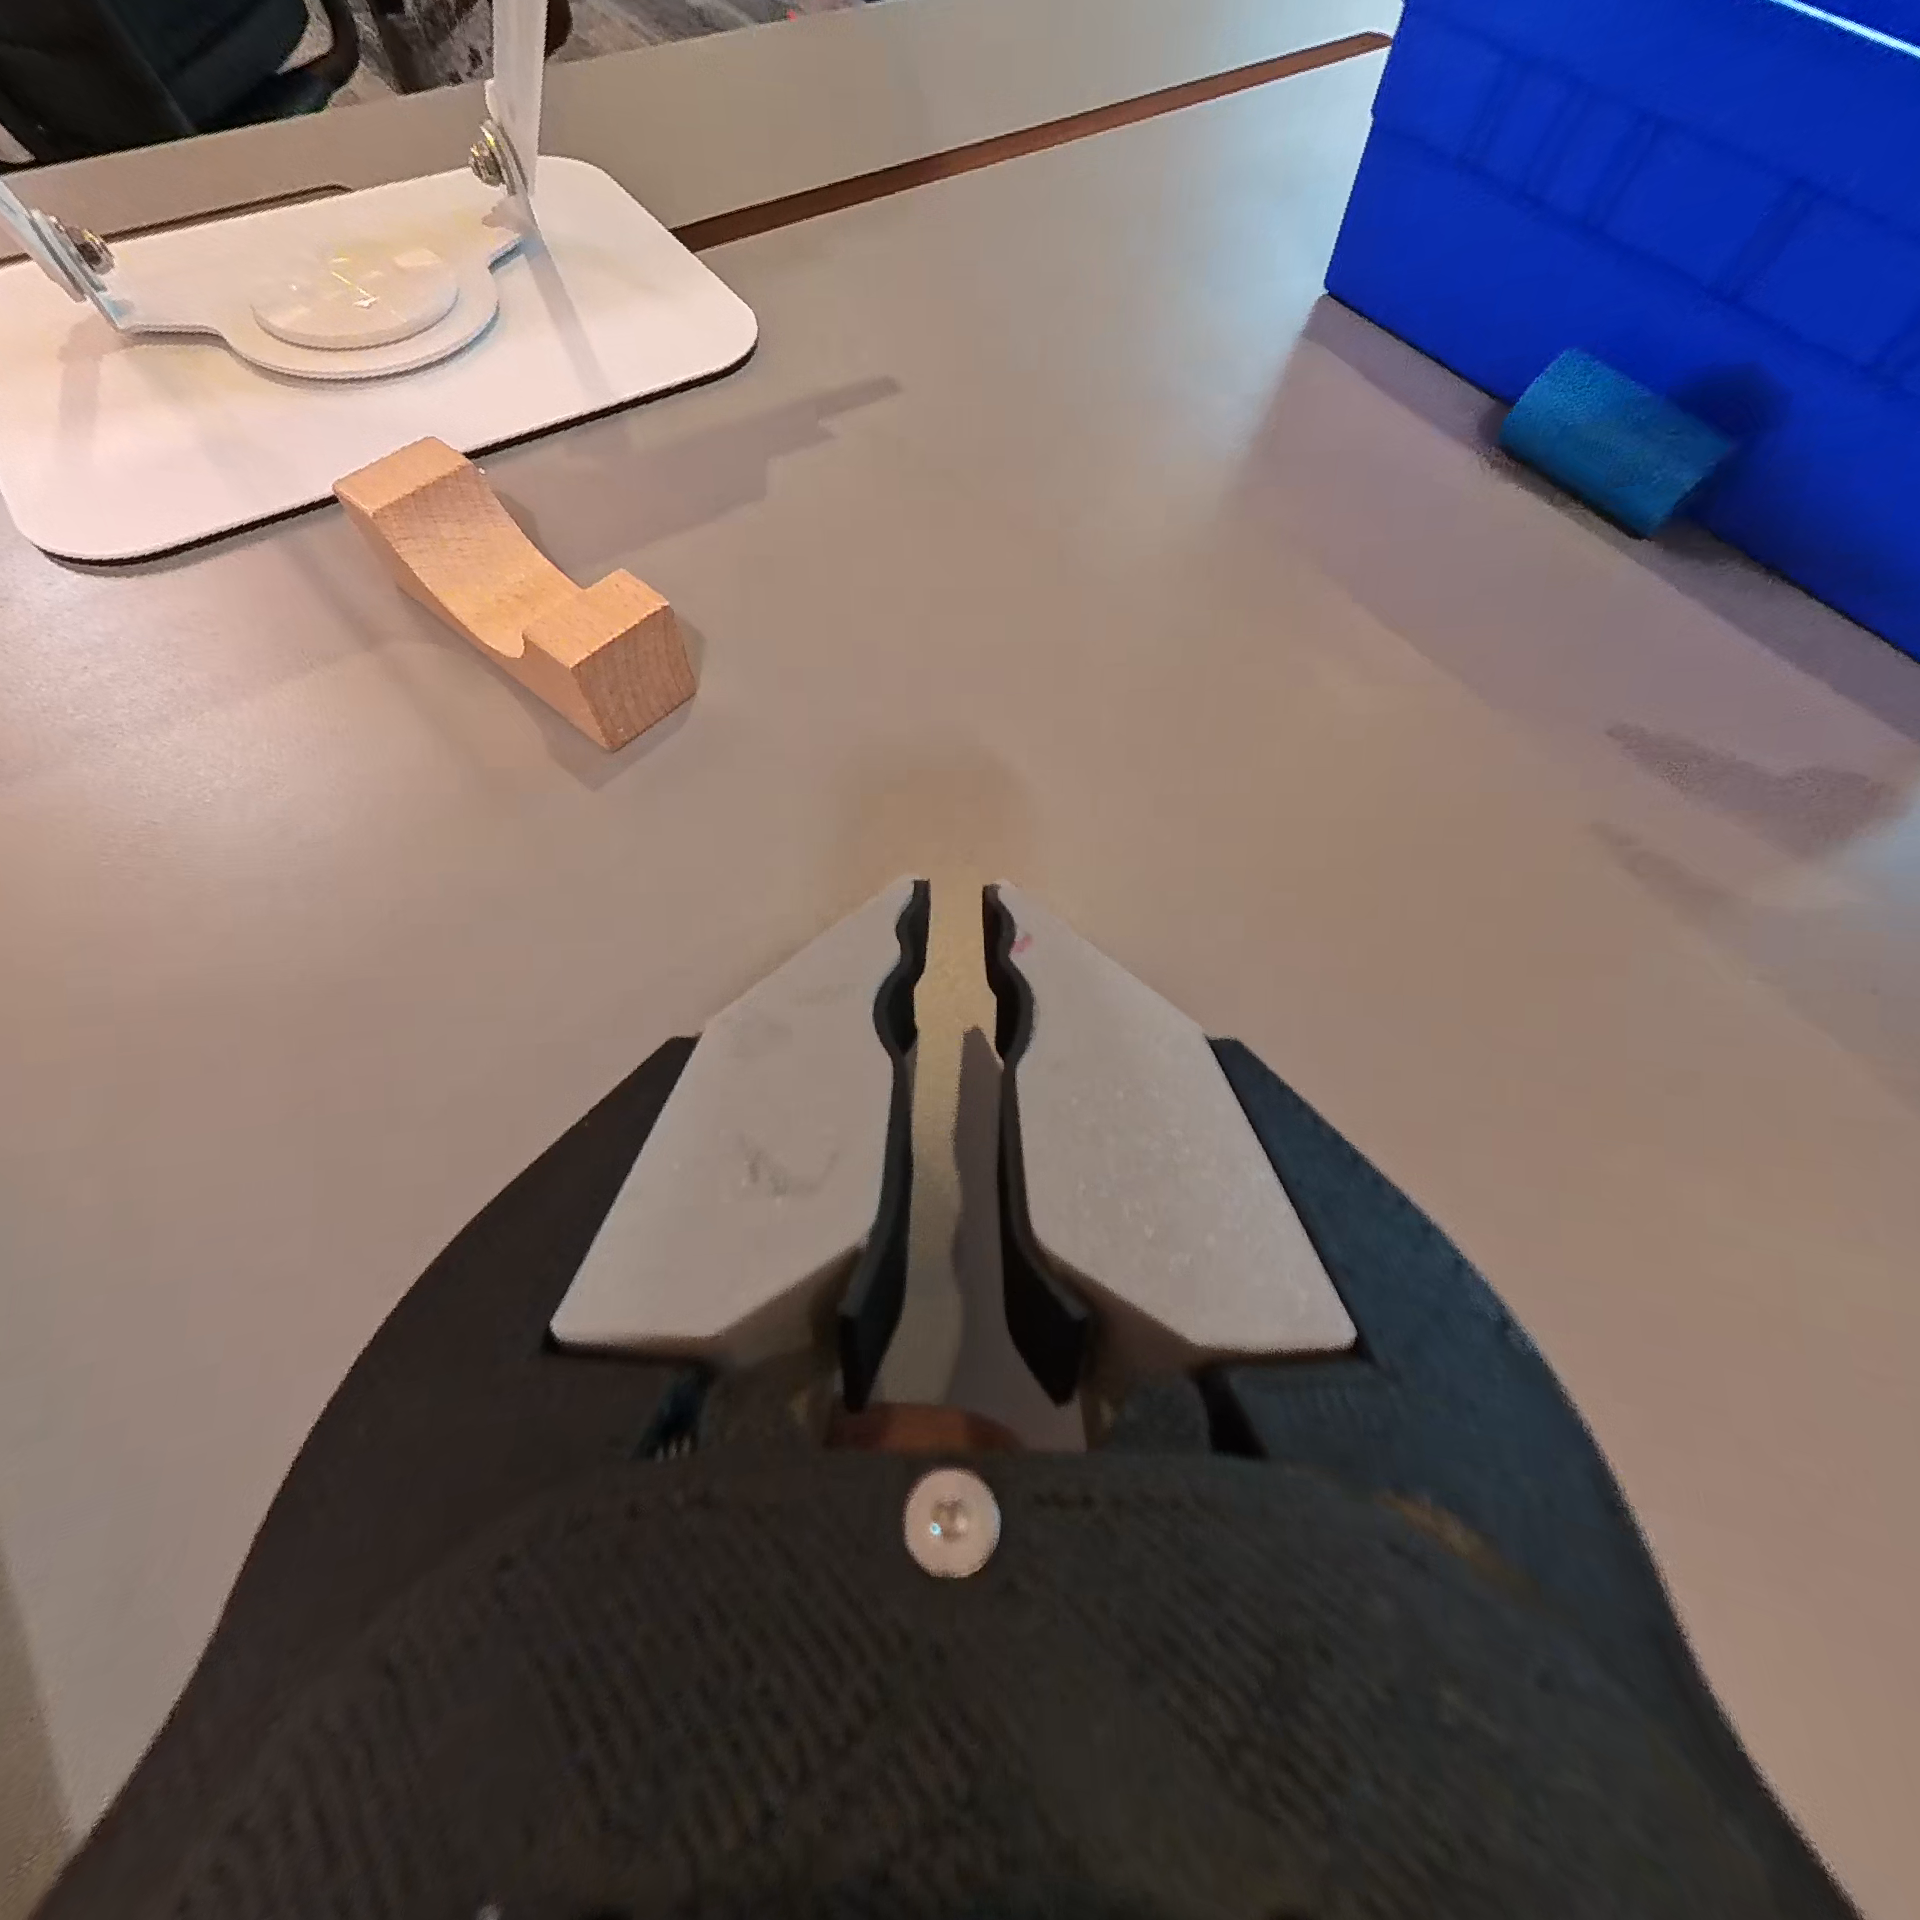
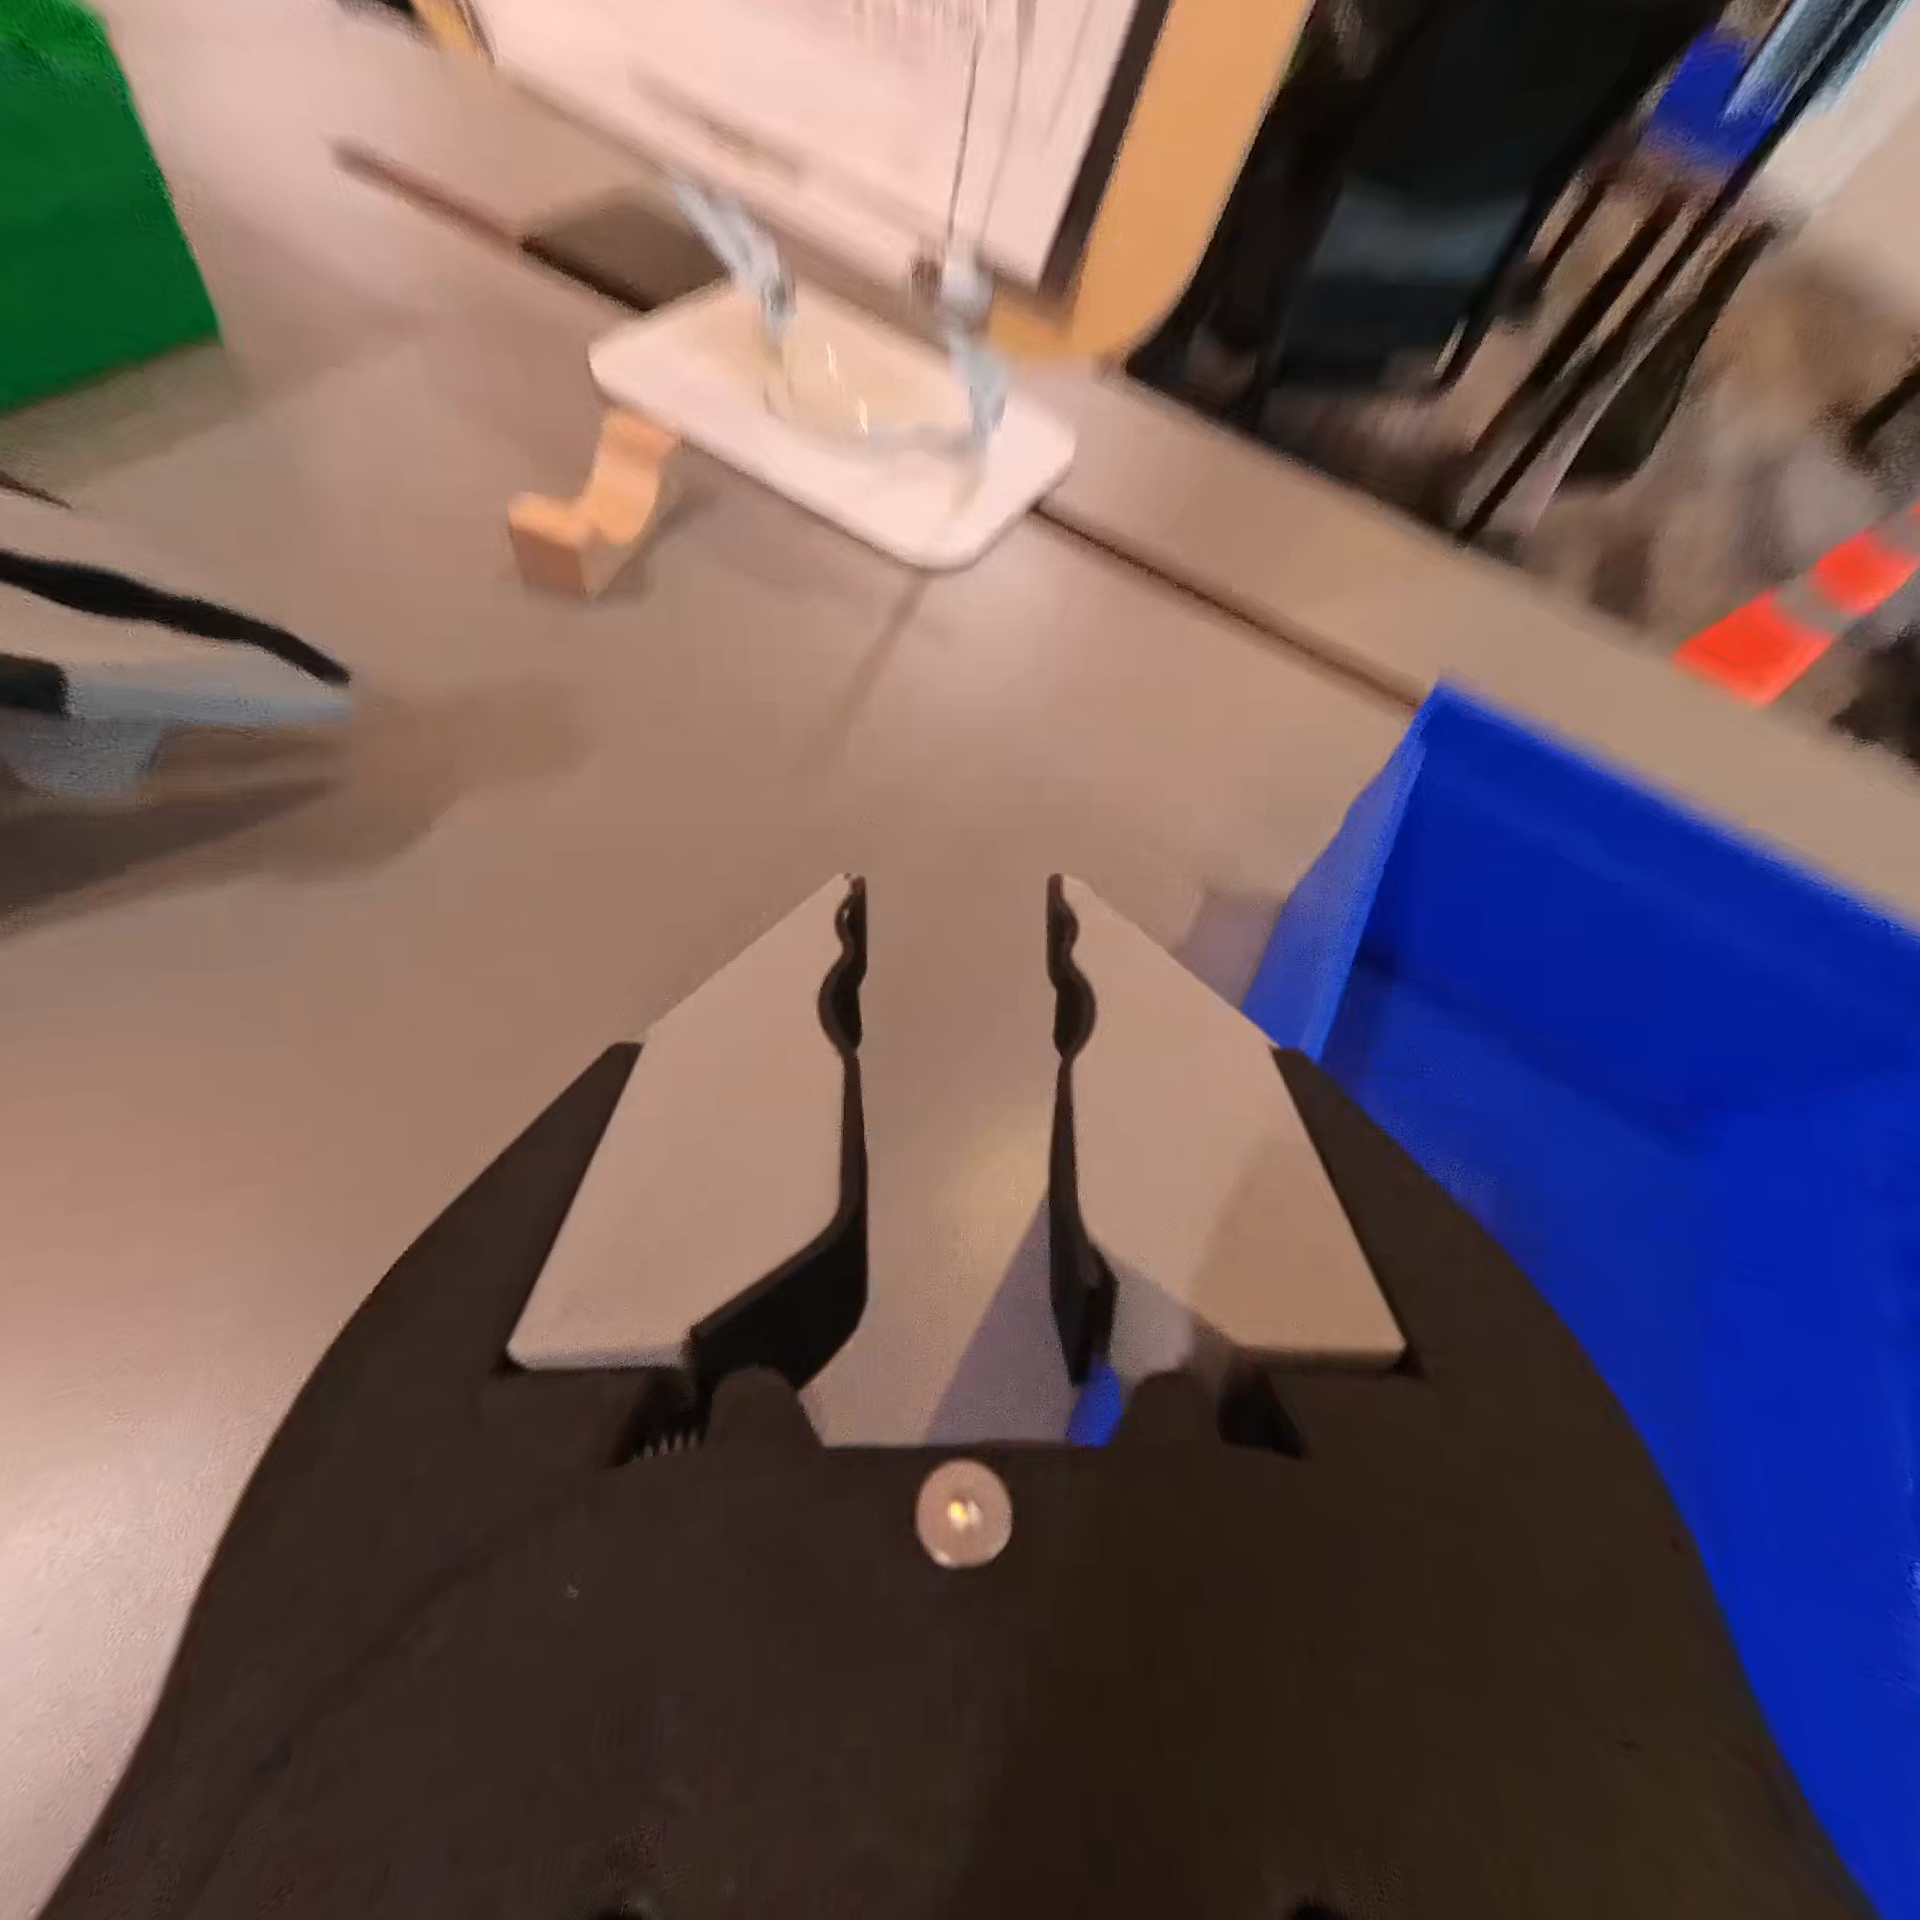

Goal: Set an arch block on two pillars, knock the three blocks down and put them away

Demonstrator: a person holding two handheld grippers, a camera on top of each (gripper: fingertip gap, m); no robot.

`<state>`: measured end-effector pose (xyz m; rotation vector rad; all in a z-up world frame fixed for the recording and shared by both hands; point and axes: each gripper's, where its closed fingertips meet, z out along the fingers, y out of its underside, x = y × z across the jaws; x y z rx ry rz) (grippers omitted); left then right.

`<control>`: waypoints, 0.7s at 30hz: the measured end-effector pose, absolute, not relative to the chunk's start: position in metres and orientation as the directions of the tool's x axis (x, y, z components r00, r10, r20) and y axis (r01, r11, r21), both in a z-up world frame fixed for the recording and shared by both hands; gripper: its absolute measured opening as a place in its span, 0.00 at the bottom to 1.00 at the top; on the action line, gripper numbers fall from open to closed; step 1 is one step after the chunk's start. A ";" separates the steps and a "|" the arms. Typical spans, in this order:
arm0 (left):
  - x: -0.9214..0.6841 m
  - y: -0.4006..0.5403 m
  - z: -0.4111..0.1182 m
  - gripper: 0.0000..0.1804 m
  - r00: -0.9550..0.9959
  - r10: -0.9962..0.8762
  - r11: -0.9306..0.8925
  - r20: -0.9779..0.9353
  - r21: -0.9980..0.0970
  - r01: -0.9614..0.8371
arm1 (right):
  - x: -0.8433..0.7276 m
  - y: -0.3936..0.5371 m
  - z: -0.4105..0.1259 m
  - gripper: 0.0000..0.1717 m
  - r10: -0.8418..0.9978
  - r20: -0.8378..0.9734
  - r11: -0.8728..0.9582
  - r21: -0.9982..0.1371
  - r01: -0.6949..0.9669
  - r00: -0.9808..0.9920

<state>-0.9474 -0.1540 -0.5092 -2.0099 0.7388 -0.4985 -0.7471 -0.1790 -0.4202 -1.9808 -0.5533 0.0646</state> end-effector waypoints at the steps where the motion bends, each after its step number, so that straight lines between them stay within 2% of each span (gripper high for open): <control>1: -0.947 -0.155 -0.509 0.04 0.737 -0.673 -0.406 0.053 -0.860 -0.308 | -0.742 -0.179 -0.430 0.18 0.391 0.175 -0.424 -0.837 0.346 0.903; 7: -0.944 -0.157 -0.511 0.04 0.728 -0.685 -0.399 0.041 -0.857 -0.327 | -0.727 -0.196 -0.452 0.22 0.361 0.155 -0.585 -0.730 0.353 0.919; 10: -0.943 -0.158 -0.511 0.05 0.721 -0.692 -0.395 0.037 -0.856 -0.335 | -0.714 -0.202 -0.473 0.06 0.371 0.155 -0.661 -0.649 0.377 0.916; 12: -0.943 -0.159 -0.511 0.05 0.720 -0.693 -0.393 0.035 -0.856 -0.337 | -0.703 -0.199 -0.482 0.02 0.344 0.161 -0.695 -0.619 0.366 0.925; 20: -0.942 -0.159 -0.512 0.05 0.717 -0.695 -0.398 0.039 -0.852 -0.339 | -0.662 -0.190 -0.477 0.00 0.203 0.187 -0.702 -0.657 0.276 0.961; 21: -0.942 -0.159 -0.512 0.05 0.716 -0.697 -0.397 0.037 -0.852 -0.342 | -0.662 -0.188 -0.476 0.05 0.194 0.182 -0.697 -0.666 0.266 0.964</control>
